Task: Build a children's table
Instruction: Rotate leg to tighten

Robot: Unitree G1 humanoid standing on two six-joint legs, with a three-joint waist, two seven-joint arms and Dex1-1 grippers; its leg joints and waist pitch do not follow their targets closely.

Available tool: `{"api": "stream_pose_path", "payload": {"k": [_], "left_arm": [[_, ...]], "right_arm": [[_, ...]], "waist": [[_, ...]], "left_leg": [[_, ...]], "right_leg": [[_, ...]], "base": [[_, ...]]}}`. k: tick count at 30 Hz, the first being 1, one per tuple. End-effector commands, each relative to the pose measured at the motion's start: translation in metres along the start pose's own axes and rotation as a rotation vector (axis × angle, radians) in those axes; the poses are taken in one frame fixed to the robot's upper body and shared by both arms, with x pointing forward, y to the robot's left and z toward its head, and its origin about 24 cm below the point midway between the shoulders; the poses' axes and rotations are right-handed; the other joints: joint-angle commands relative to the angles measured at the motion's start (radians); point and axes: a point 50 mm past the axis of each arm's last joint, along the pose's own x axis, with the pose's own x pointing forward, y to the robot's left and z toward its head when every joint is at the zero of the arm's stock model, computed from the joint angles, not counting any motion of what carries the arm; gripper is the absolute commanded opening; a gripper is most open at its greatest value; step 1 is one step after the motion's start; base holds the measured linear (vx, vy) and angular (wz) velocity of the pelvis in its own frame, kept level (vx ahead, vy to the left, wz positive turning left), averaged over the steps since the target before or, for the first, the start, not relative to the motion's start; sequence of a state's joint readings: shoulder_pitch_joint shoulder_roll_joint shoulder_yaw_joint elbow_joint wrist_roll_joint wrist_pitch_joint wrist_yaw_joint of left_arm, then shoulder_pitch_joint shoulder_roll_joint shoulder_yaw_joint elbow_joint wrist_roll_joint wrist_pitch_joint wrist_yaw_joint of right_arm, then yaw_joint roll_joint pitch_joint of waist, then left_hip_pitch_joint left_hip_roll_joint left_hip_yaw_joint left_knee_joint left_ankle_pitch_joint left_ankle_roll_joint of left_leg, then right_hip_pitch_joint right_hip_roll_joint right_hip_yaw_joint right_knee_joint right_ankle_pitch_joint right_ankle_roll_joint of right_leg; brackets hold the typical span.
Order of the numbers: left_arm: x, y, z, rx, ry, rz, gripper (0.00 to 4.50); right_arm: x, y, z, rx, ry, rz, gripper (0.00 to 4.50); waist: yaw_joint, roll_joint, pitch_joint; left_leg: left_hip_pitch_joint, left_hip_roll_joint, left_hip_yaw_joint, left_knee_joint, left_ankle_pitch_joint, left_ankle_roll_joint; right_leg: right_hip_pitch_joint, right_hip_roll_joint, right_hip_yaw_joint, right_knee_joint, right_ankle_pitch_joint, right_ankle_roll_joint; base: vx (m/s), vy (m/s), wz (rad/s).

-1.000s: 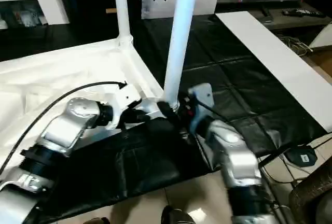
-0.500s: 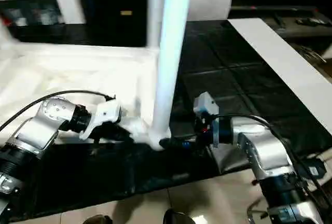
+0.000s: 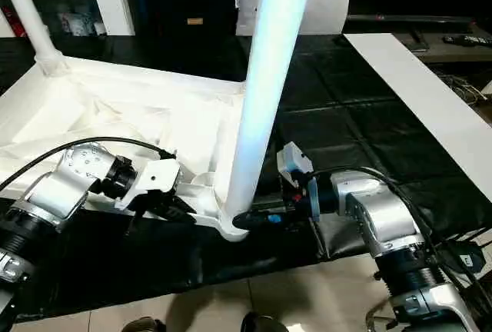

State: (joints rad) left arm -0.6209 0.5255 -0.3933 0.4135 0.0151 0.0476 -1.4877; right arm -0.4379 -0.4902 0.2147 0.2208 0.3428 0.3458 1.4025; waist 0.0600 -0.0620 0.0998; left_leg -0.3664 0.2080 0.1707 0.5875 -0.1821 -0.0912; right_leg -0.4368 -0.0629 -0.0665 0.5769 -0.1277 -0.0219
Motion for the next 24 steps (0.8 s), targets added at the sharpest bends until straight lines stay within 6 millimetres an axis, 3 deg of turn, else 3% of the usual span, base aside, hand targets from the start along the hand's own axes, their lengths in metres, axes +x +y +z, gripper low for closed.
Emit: {"api": "stream_pose_path", "payload": {"k": [1, 7, 8, 10, 12, 13, 14, 15, 16, 19, 20, 21, 22, 24], "left_arm": [[0.007, 0.001, 0.008, 0.053, 0.007, -0.052, 0.00], [0.006, 0.001, 0.007, 0.034, -0.003, -0.044, 0.00], [0.006, 0.001, 0.006, 0.010, -0.011, -0.030, 0.00], [0.008, 0.004, 0.008, -0.055, -0.036, 0.030, 0.00], [0.010, 0.006, 0.010, -0.087, -0.051, 0.058, 0.00], [0.013, 0.008, 0.013, -0.134, -0.070, 0.105, 0.00], [0.013, 0.008, 0.013, -0.134, -0.070, 0.105, 0.00], [0.013, 0.008, 0.013, -0.134, -0.070, 0.105, 0.00], [0.020, 0.011, 0.018, -0.182, -0.091, 0.164, 0.00], [0.027, 0.013, 0.022, -0.207, -0.108, 0.205, 0.00], [0.034, 0.015, 0.028, -0.235, -0.125, 0.246, 0.00], [0.038, 0.017, 0.031, -0.251, -0.136, 0.272, 0.00], [0.046, 0.023, 0.040, -0.290, -0.164, 0.338, 0.00], [0.050, 0.026, 0.044, -0.311, -0.174, 0.370, 0.00]], "right_arm": [[0.001, 0.000, 0.002, -0.010, 0.015, 0.034, 2.55], [0.004, 0.000, 0.002, -0.003, -0.005, 0.026, 2.21], [0.007, 0.002, 0.002, 0.012, -0.029, 0.013, 2.13], [0.013, 0.005, 0.001, 0.033, -0.063, -0.042, 2.05], [0.016, 0.006, 0.001, 0.039, -0.072, -0.073, 2.01], [0.022, 0.003, -0.002, 0.041, -0.073, -0.178, 2.00], [0.022, 0.003, -0.002, 0.041, -0.073, -0.178, 1.99], [0.022, 0.003, -0.002, 0.041, -0.073, -0.178, 1.99], [0.031, -0.002, -0.005, 0.058, -0.070, -0.339, 1.97], [0.036, -0.006, -0.006, 0.097, -0.093, -0.441, 1.94], [0.042, -0.011, -0.007, 0.133, -0.109, -0.556, 1.92], [0.045, -0.013, -0.007, 0.155, -0.117, -0.620, 1.91], [0.051, -0.020, -0.008, 0.205, -0.138, -0.761, 1.91], [0.053, -0.023, -0.008, 0.227, -0.145, -0.824, 1.91]], "waist": [[-0.006, 0.000, -0.069], [-0.007, 0.000, -0.069], [-0.007, 0.005, -0.067], [-0.006, 0.002, -0.065], [-0.009, 0.001, -0.063], [-0.011, 0.004, -0.060], [-0.015, 0.003, -0.057], [-0.015, 0.003, -0.057], [-0.021, 0.002, -0.055], [-0.042, -0.002, -0.053], [-0.051, 0.003, -0.050], [-0.056, 0.002, -0.051], [-0.064, 0.009, -0.049], [-0.072, 0.008, -0.052]], "left_leg": [[0.010, 0.022, 0.005, -0.068, -0.183, 0.060], [0.008, 0.021, 0.005, -0.068, -0.178, 0.061], [0.009, 0.021, 0.005, -0.069, -0.182, 0.059], [0.009, 0.021, 0.005, -0.070, -0.182, 0.056], [0.008, 0.020, 0.003, -0.071, -0.198, 0.049], [0.010, 0.022, 0.003, -0.074, -0.209, 0.033], [0.011, 0.016, 0.000, -0.073, -0.233, 0.029], [0.011, 0.016, 0.000, -0.073, -0.233, 0.029], [0.009, 0.013, -0.002, -0.074, -0.252, 0.022], [0.000, 0.003, -0.009, -0.072, -0.268, 0.006], [0.003, 0.002, -0.010, -0.070, -0.286, 0.002], [0.006, 0.000, -0.012, -0.068, -0.295, 0.004], [0.006, 0.000, -0.013, -0.069, -0.300, -0.001], [0.010, -0.001, -0.017, -0.068, -0.317, 0.003]], "right_leg": [[0.061, -0.064, 0.044, -0.062, -0.392, -0.169], [0.064, -0.064, 0.044, -0.059, -0.370, -0.178], [0.063, -0.064, 0.044, -0.060, -0.377, -0.176], [0.063, -0.063, 0.045, -0.062, -0.378, -0.174], [0.062, -0.064, 0.043, -0.066, -0.419, -0.160], [0.060, -0.064, 0.045, -0.069, -0.447, -0.147], [0.057, -0.064, 0.040, -0.077, -0.508, -0.131], [0.057, -0.064, 0.040, -0.077, -0.508, -0.131], [0.056, -0.065, 0.038, -0.087, -0.588, -0.092], [0.058, -0.064, 0.025, -0.102, -0.685, -0.044], [0.050, -0.063, 0.025, -0.111, -0.713, -0.031], [0.047, -0.063, 0.021, -0.113, -0.724, -0.029], [0.046, -0.062, 0.020, -0.115, -0.724, -0.029], [0.046, -0.062, 0.012, -0.121, -0.713, -0.030]], "base": [[0.000, 0.000, 0.00], [0.000, 0.000, 0.00], [0.000, 0.000, 0.00], [0.000, 0.000, 0.00], [0.000, 0.000, 0.00], [0.000, 0.000, 0.00], [0.000, 0.000, 0.00], [0.000, 0.000, 0.00], [0.000, 0.000, 0.00], [-0.019, 0.001, -0.03], [0.000, 0.000, 0.00], [0.000, 0.000, 0.00], [0.000, 0.000, 0.00], [0.000, 0.000, 0.00]]}}
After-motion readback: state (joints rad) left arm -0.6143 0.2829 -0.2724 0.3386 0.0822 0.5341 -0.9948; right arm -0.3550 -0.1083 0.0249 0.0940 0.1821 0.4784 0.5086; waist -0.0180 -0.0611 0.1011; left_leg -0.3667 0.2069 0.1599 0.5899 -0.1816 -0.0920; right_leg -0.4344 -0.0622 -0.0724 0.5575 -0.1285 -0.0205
